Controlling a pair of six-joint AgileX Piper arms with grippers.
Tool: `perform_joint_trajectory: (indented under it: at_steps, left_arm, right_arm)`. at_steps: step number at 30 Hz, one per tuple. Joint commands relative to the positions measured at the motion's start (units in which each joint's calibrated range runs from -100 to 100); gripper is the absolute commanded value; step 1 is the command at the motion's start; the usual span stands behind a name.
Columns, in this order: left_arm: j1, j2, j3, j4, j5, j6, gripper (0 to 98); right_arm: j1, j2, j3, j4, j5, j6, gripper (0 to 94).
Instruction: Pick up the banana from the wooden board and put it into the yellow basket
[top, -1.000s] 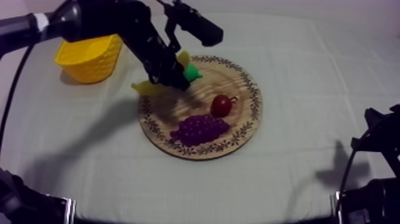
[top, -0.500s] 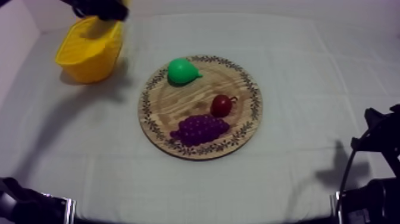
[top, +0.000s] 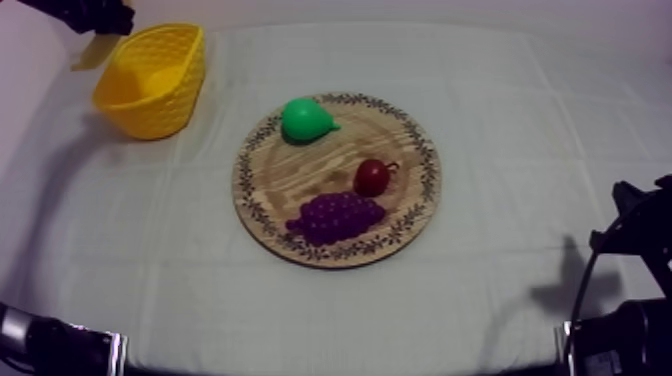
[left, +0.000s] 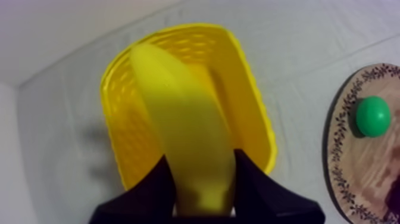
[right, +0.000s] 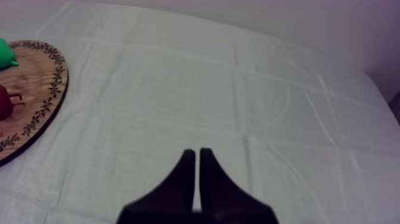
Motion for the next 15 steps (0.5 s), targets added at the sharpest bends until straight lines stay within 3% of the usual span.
perform_joint_trajectory:
  at_steps: [1,15]
  left_arm:
    - [-0.37,1.74,-0.53,0.22,-0.35,-0.24,35.3]
    - [-0.60,13.00,-7.10,2.79,-2.65,-1.72,35.5]
  right_arm:
    - [0.02,-0.02,-0.03,0.02,0.00,0.00,0.2]
    - [0.02,-0.02,-0.03,0.02,0.00,0.00,0.2]
